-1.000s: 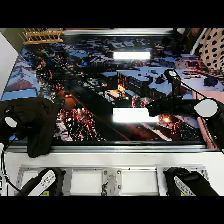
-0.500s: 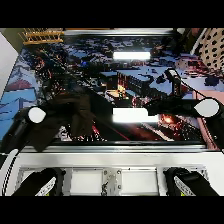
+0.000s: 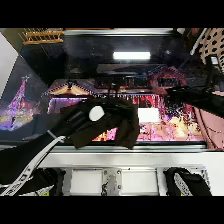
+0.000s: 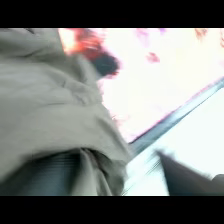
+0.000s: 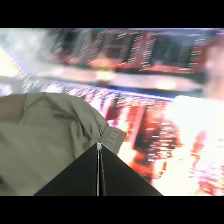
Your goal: Fold the clothes and pants, and hang the long-sleeved shirts on hangers.
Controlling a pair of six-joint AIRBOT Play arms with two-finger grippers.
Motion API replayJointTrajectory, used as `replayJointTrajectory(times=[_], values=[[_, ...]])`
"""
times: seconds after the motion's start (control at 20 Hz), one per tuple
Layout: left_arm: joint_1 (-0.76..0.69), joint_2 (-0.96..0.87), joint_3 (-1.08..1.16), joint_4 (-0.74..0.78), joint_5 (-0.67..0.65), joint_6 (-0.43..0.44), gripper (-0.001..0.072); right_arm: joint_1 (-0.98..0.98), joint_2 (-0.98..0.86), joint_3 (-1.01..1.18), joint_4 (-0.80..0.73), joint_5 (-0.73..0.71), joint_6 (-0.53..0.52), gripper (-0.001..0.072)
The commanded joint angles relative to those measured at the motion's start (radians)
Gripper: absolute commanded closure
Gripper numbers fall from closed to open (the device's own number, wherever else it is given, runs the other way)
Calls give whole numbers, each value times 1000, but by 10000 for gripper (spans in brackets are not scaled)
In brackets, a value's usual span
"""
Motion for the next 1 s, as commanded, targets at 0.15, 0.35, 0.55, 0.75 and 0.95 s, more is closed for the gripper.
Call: replayJointTrajectory(times=[0.15, 0.35, 0.55, 0.75, 0.95], values=[[125, -51, 230, 26, -257, 140, 4, -113, 34, 1, 2, 40, 4, 696], [471, 73, 113, 115, -309, 140, 4, -113, 34, 0, 12, 74, 4, 696], [827, 102, -109, 104, -301, 140, 5, -113, 34, -1, 12, 102, 4, 696], [1049, 32, -251, 47, -269, 201, 5, -113, 34, -1, 20, 102, 4, 696], [1109, -75, -265, -99, -239, 340, 5, -113, 30, -1, 46, 103, 4, 696]])
